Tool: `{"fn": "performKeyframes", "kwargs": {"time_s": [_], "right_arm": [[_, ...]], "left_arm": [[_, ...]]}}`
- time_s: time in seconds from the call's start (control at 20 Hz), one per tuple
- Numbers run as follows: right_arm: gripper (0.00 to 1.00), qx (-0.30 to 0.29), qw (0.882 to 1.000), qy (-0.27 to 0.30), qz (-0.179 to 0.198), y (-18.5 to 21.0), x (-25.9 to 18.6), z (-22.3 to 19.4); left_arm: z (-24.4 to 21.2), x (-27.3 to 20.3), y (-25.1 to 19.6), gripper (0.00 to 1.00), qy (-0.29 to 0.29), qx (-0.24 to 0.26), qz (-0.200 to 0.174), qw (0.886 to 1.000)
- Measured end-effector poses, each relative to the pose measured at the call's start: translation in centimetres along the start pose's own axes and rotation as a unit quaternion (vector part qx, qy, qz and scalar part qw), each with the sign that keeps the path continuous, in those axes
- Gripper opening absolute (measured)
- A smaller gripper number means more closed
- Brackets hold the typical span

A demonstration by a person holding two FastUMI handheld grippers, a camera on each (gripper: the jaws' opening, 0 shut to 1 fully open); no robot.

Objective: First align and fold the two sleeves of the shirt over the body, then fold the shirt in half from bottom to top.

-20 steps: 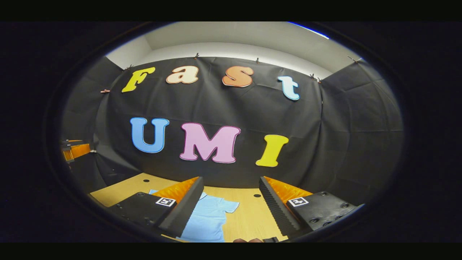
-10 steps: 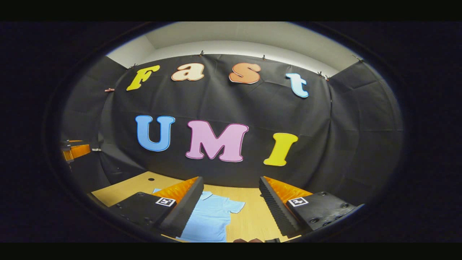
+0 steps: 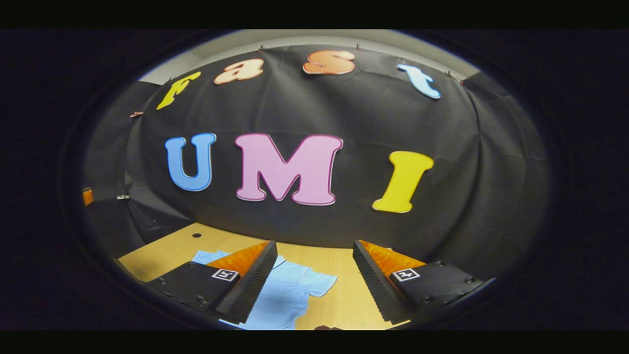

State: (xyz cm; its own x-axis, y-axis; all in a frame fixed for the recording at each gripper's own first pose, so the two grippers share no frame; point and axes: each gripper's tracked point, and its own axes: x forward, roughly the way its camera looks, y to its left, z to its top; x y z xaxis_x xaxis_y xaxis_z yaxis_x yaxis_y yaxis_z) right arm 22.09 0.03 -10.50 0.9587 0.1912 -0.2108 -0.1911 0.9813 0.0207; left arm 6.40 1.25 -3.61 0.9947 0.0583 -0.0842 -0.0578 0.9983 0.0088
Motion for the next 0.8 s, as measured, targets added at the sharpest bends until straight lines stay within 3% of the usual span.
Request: {"fn": "performKeyframes", "kwargs": {"time_s": [0.25,0.45,0.6,0.8], "right_arm": [[0.97,-0.004,0.994,0.100,0.052,-1.3,12.7,-11.0],[0.97,0.024,0.982,0.178,0.065,-2.8,19.2,-20.0],[0.98,0.060,0.969,0.232,0.066,-3.4,22.8,-26.3],[0.99,0.099,0.949,0.294,0.052,-4.3,24.1,-31.9]], "left_arm": [[-2.9,5.9,-0.8,0.96,0.047,-0.018,0.035,0.998],[-5.4,9.5,-2.9,0.97,0.073,-0.011,0.049,0.996],[-7.2,11.5,-4.4,0.97,0.102,-0.002,0.058,0.993],[-8.3,13.0,-5.7,0.97,0.121,-0.013,0.068,0.990]]}}
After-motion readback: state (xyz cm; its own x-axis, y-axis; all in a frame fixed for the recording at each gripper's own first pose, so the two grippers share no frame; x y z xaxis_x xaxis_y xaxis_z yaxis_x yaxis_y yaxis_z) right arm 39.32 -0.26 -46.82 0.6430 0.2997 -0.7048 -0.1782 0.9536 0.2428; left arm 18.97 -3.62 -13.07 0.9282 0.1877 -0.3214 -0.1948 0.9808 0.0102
